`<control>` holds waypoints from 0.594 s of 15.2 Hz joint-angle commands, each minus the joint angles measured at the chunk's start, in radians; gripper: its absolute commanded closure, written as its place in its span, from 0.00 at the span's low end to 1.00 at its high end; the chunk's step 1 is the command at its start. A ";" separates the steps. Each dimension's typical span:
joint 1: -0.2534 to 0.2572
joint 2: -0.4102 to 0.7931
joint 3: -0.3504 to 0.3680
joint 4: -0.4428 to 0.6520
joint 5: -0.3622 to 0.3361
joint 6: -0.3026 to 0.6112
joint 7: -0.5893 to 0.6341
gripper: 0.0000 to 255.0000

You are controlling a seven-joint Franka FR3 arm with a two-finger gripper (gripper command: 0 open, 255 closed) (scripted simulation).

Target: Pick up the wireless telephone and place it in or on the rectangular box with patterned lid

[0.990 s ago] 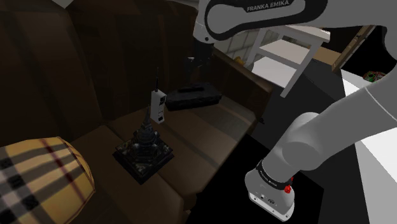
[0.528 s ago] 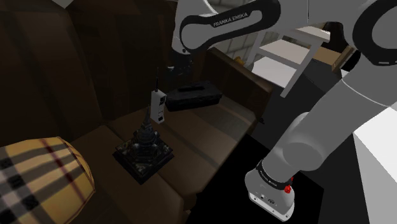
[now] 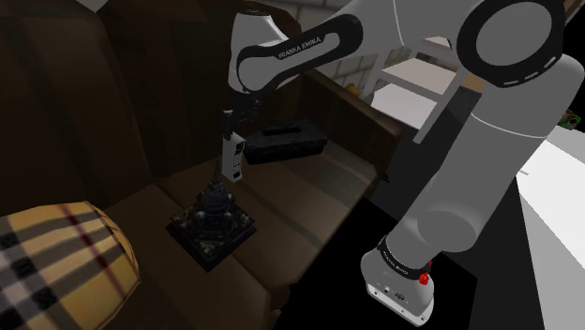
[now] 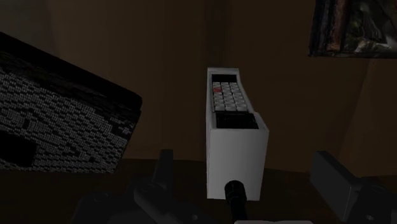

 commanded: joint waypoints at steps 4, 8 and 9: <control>0.001 0.046 -0.003 -0.011 -0.013 0.057 0.008 0.00; 0.002 0.060 -0.004 -0.016 -0.017 0.075 0.011 0.00; 0.002 0.060 -0.004 -0.016 -0.017 0.075 0.011 0.00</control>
